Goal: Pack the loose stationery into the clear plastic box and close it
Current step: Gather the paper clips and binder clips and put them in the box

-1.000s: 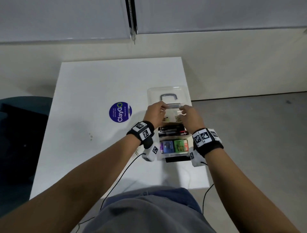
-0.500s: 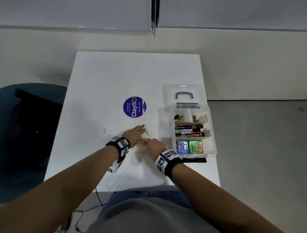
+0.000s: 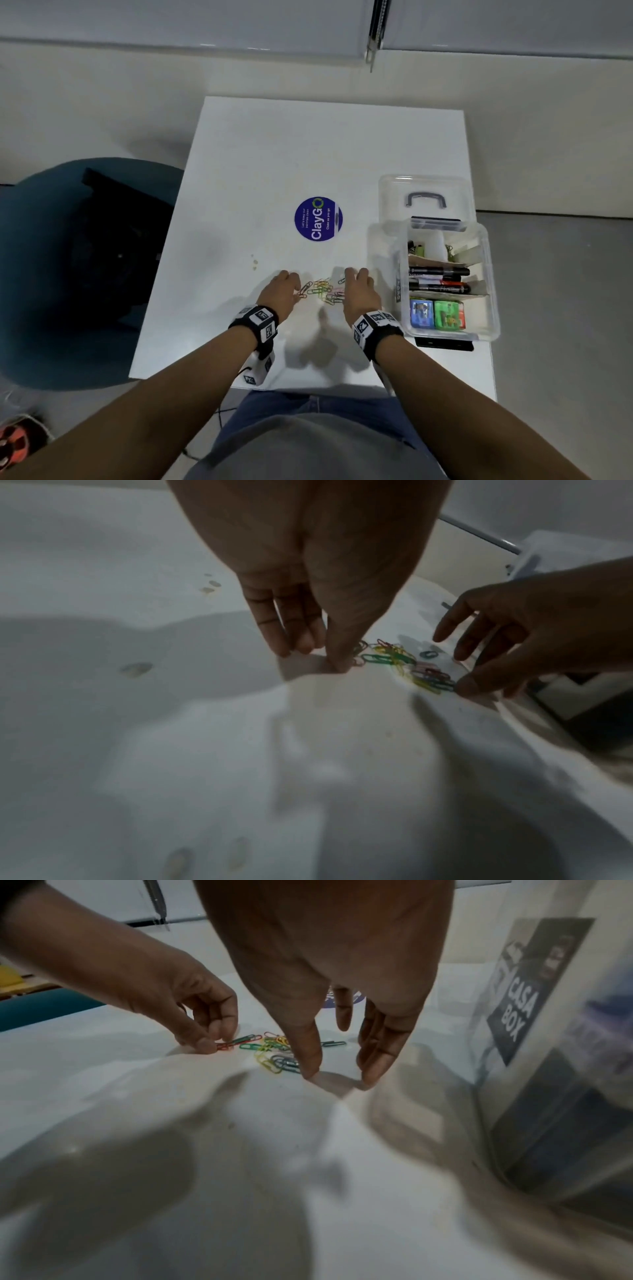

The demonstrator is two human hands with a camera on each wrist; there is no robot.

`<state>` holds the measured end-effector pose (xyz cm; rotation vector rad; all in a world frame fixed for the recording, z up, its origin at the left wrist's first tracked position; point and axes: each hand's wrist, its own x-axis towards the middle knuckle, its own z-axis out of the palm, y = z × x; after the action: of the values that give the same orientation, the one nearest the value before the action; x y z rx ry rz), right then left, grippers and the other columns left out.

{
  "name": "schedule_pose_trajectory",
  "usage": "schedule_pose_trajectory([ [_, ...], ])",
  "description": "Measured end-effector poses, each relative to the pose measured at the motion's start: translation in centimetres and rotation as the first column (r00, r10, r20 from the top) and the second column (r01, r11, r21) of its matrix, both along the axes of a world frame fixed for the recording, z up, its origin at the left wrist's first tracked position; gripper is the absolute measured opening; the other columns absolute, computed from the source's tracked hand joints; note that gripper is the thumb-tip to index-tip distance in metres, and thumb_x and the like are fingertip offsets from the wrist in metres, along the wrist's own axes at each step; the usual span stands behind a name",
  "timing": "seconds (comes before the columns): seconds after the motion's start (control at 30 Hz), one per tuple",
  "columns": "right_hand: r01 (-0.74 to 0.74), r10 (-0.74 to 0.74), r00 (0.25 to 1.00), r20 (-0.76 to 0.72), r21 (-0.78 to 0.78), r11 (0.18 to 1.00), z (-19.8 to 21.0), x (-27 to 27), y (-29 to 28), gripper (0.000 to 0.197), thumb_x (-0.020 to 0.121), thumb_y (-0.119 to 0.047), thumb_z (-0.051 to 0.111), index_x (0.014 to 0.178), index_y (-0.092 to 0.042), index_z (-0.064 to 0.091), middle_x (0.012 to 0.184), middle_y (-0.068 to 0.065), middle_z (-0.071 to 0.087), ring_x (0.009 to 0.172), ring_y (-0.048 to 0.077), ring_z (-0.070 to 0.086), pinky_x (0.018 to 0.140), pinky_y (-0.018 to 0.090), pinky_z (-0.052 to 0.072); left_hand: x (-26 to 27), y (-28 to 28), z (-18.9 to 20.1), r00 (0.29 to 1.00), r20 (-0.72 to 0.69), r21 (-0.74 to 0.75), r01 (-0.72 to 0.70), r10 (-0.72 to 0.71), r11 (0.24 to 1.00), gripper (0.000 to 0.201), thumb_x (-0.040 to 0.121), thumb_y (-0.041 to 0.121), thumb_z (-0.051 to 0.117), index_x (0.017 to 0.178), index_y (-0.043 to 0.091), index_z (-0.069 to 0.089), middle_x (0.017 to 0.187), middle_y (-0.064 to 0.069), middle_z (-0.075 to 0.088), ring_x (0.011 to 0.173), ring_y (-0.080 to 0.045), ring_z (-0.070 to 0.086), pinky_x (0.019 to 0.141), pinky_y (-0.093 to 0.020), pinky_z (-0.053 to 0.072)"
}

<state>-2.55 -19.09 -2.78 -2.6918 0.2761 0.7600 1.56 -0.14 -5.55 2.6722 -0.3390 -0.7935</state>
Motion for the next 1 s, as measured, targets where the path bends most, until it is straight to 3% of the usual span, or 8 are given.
schedule_pose_trajectory([
  [0.07,-0.058,0.059,0.998,-0.02,0.046,0.997,-0.2,0.5,0.2,0.071,0.075,0.007,0.056,0.139,-0.012,0.031,0.136,0.015,0.03,0.122,0.034,0.038,0.086,0.042,0.05,0.5,-0.8,-0.1,1.0,0.005,-0.044,-0.015,0.016,0.999,0.024,0.089,0.008,0.059,0.112,0.01,0.054,0.114,-0.01,0.052,0.103,-0.03,0.057,0.085,-0.038,0.047],
  [0.13,-0.122,0.125,0.991,-0.042,0.073,0.99,-0.3,1.0,0.6,0.065,0.079,0.002,0.057,0.138,-0.008,0.034,0.136,0.016,0.031,0.123,0.033,0.038,0.09,0.042,0.049,0.9,-1.6,-0.2,1.0,-0.03,-0.074,-0.007,0.005,0.997,0.038,0.085,0.007,0.062,0.121,0.01,0.05,0.121,-0.01,0.049,0.109,-0.029,0.055,0.09,-0.038,0.048],
  [0.27,-0.129,0.131,0.991,-0.031,0.07,0.989,-0.5,0.9,1.2,0.052,0.085,-0.011,0.06,0.132,-0.005,0.04,0.134,0.015,0.037,0.123,0.032,0.04,0.091,0.04,0.048,0.8,-2.9,-0.5,0.996,-0.034,-0.022,0.079,-0.079,0.997,0.073,0.073,0.024,0.08,0.132,0.011,0.04,0.129,-0.011,0.041,0.117,-0.029,0.045,0.094,-0.043,0.048],
  [0.37,-0.173,0.173,0.985,-0.015,0.029,0.985,-0.5,0.5,1.3,0.044,0.087,-0.003,0.05,0.13,-0.005,0.042,0.131,0.015,0.041,0.122,0.031,0.042,0.088,0.039,0.047,0.7,-3.5,-1.0,0.992,0.023,-0.005,0.128,-0.128,0.992,0.06,0.077,0.019,0.077,0.126,0.011,0.044,0.126,-0.01,0.044,0.115,-0.03,0.046,0.09,-0.043,0.049],
  [0.47,-0.188,0.191,0.98,-0.055,0.06,0.98,-0.2,0.5,1.3,0.042,0.093,-0.007,0.044,0.135,-0.006,0.041,0.131,0.015,0.044,0.122,0.031,0.044,0.09,0.042,0.046,0.8,-3.7,-1.2,0.989,0.046,-0.02,0.144,-0.143,0.989,0.038,0.083,0.007,0.066,0.117,0.012,0.049,0.12,-0.008,0.049,0.114,-0.029,0.047,0.084,-0.043,0.05],
  [0.6,-0.193,0.195,0.979,-0.054,0.044,0.98,-0.1,0.5,1.0,0.037,0.094,-0.008,0.04,0.131,-0.006,0.045,0.127,0.016,0.05,0.115,0.034,0.053,0.09,0.042,0.046,0.8,-3.6,-1.1,0.991,0.038,-0.007,0.131,-0.131,0.991,0.023,0.089,0.012,0.06,0.111,0.011,0.053,0.117,-0.008,0.051,0.112,-0.028,0.048,0.08,-0.043,0.05],
  [0.8,-0.099,0.103,0.993,-0.065,0.052,0.994,0.2,0.3,0.1,0.031,0.091,-0.002,0.044,0.121,-0.004,0.05,0.121,0.017,0.056,0.108,0.034,0.059,0.087,0.039,0.048,0.7,-3.4,-0.8,0.993,0.036,0.062,0.112,-0.115,0.992,0.018,0.09,0.013,0.056,0.107,0.008,0.057,0.116,-0.009,0.05,0.112,-0.026,0.048,0.081,-0.04,0.051],
  [1.0,0.018,-0.047,0.988,0.147,0.19,0.982,3.0,1.0,-0.5,0.008,0.09,-0.015,0.053,0.093,-0.01,0.057,0.096,0.01,0.064,0.09,0.029,0.061,0.067,0.028,0.037,0.3,-3.9,-0.8,0.991,0.047,0.073,0.118,-0.122,0.99,0.022,0.086,0.009,0.055,0.109,0.007,0.053,0.11,-0.012,0.057,0.104,-0.031,0.055,0.078,-0.039,0.047],
])
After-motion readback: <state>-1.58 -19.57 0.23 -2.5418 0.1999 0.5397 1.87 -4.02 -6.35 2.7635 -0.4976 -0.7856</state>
